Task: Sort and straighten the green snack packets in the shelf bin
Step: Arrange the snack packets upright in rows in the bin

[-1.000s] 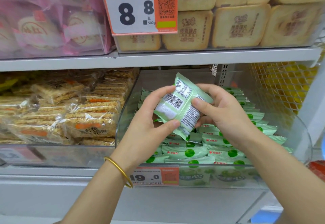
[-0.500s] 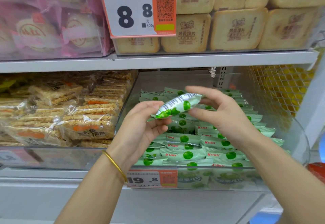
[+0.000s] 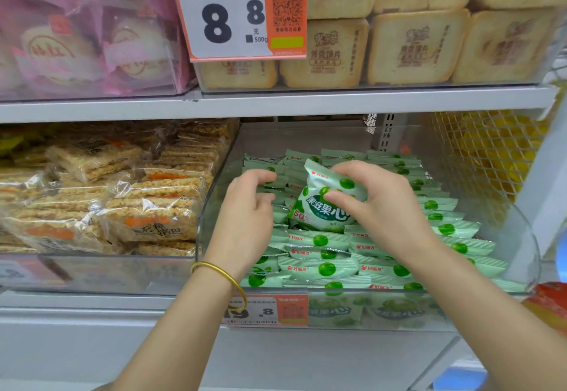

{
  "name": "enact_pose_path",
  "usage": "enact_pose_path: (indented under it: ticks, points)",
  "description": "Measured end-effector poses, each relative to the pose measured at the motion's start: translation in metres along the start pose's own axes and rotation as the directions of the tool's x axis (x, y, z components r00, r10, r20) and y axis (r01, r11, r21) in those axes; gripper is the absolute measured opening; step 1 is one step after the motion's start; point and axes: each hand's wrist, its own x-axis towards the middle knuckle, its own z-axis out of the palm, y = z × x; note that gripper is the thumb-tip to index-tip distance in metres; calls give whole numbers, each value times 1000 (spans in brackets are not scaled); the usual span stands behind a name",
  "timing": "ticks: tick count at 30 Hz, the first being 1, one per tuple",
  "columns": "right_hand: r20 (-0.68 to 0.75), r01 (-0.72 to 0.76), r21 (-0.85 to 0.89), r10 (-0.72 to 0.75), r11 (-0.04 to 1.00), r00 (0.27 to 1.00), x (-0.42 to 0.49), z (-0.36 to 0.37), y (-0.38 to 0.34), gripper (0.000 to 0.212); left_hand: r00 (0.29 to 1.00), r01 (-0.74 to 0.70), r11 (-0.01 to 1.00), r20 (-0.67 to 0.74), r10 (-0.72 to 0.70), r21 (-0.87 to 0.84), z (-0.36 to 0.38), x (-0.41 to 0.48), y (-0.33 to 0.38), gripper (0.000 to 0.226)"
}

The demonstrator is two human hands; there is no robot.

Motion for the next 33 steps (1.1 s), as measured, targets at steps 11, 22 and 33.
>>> enact_pose_path:
  ticks: [11, 22, 33]
  points:
    - [283, 105, -258, -29, 960, 959, 7, 9, -8, 43, 996, -88, 991, 13, 87, 104, -3, -2, -1, 29]
    - [360, 186, -410, -29, 893, 932, 9, 11, -8, 25, 971, -241, 865, 101, 218, 440, 3, 1, -7, 24]
    - [440, 166, -346, 4, 923, 898, 15, 7, -2, 20, 972, -214, 800, 200, 120, 560, 9, 5, -9, 22]
